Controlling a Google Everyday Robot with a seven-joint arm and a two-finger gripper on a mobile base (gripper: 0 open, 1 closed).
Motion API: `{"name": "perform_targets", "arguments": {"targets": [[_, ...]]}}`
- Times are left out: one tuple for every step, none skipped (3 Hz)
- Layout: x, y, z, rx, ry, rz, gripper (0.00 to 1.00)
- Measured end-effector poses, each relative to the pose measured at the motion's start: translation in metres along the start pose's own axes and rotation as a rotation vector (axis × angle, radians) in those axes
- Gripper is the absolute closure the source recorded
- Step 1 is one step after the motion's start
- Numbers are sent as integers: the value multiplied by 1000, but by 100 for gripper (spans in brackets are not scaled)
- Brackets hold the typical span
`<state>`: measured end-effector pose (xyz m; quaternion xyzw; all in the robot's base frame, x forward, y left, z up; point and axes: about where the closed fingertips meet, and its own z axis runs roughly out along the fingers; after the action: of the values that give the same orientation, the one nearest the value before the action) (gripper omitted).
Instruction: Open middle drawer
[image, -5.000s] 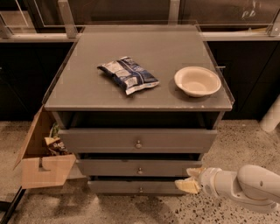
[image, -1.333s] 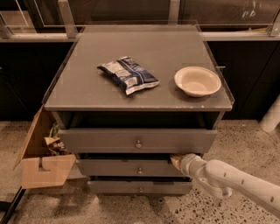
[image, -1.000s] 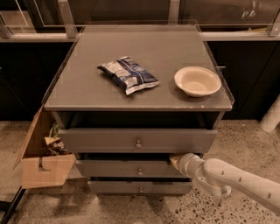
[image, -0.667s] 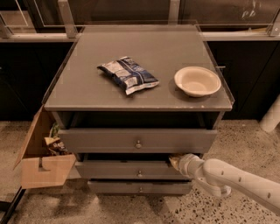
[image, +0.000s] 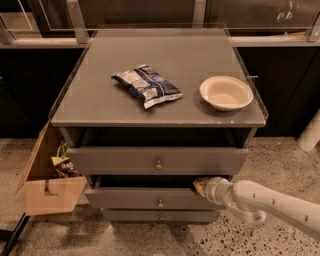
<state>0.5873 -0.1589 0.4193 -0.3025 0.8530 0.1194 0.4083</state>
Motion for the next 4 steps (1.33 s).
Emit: {"name": "perform_targets", "arguments": {"targets": [[27,2,-23,-60,63,36,100],[32,2,-29,-72,77,45,100],[53,7,-53,-140,135,83,100],[67,14,-69,-223,174,98,100]]}}
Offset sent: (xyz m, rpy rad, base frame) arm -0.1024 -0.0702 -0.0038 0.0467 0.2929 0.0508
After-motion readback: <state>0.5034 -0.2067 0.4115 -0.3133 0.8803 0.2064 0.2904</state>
